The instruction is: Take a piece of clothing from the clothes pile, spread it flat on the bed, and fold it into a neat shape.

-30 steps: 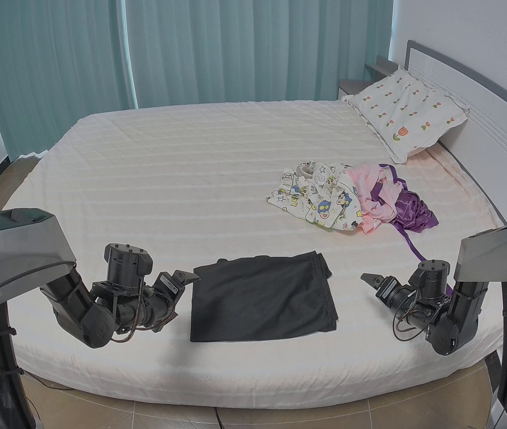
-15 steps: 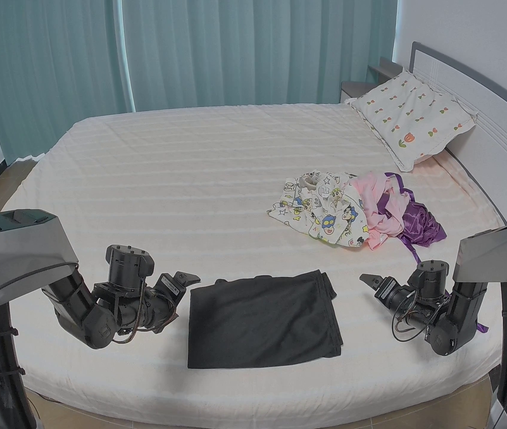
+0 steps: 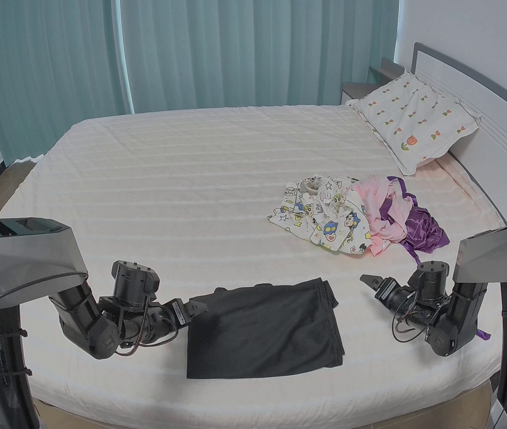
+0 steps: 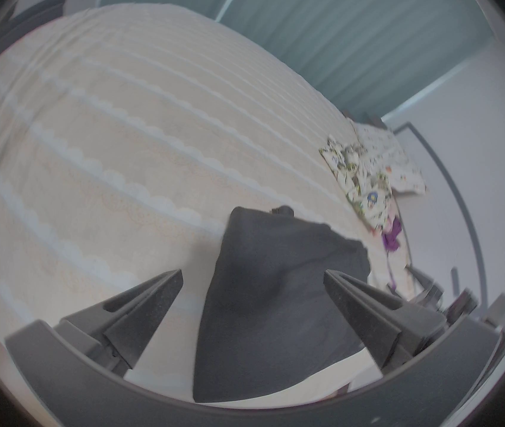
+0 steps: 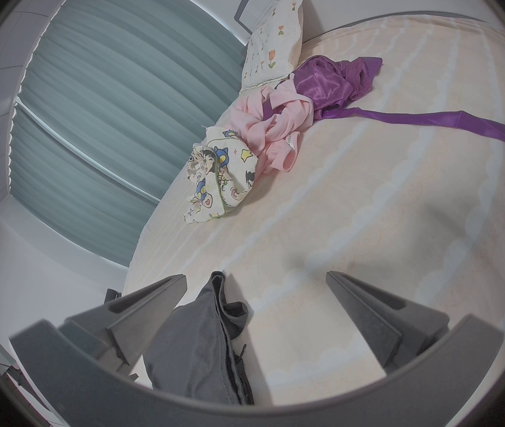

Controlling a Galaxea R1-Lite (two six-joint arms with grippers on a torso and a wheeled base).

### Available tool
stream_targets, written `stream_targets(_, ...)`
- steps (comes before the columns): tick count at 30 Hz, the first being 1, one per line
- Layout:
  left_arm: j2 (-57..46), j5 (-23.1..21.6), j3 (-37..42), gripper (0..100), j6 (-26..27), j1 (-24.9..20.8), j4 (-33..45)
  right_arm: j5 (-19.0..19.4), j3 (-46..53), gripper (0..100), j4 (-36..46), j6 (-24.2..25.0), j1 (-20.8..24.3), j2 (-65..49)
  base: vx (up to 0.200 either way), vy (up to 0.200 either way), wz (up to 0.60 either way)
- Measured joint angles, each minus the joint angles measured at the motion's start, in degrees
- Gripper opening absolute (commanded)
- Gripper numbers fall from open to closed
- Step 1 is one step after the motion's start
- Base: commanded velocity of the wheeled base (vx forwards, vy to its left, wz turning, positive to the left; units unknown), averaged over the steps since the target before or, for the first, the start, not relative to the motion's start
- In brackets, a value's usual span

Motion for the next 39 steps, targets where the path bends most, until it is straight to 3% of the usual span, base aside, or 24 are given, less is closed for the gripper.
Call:
stream_targets(4, 1.5, -0.1, 0.3, 100, 6.8, -0.5, -0.2, 0.0, 0.7, 100, -2.1, -0.1, 0.0, 0.0, 0.0, 0.0, 0.0)
stream_targets(9, 3.2, -0.1, 0.3, 100, 8.0, -1.7, -2.6, 2.7, 2.2, 100, -3.3, -2.0, 0.2, 0.0, 0.0, 0.0, 0.0)
stream_targets(13, 3.7, 0.0, 0.8, 100, 5.7, -2.2, -4.2, 9.1, 2.7, 100, -2.6, -4.7, 0.5, 0.1, 0.0, 0.0, 0.0)
stream_targets(18, 3.2, -0.3, 2.0, 100, -3.8, -1.9, -6.3, 12.7, 0.5, 100, 4.4, -7.8, 1.5, 0.1, 0.0, 0.0, 0.0)
stream_targets(26, 2.0, -1.3, 6.5, 100, -8.4, -0.6, -17.1, 14.4, -11.6, 100, 22.2, -13.7, 5.6, 1.4, 0.0, 0.0, 0.0)
stream_targets(33, 1.5, -1.5, 8.8, 100, -9.4, 0.0, -19.5, 14.6, -17.7, 100, 25.0, -15.5, 11.1, 3.6, 0.0, 0.0, 0.0)
stream_targets(39, 1.1, -1.6, 8.9, 100, -9.4, 0.3, -19.6, 14.6, -19.4, 100, 27.9, -18.0, 12.8, 4.5, 0.0, 0.0, 0.0)
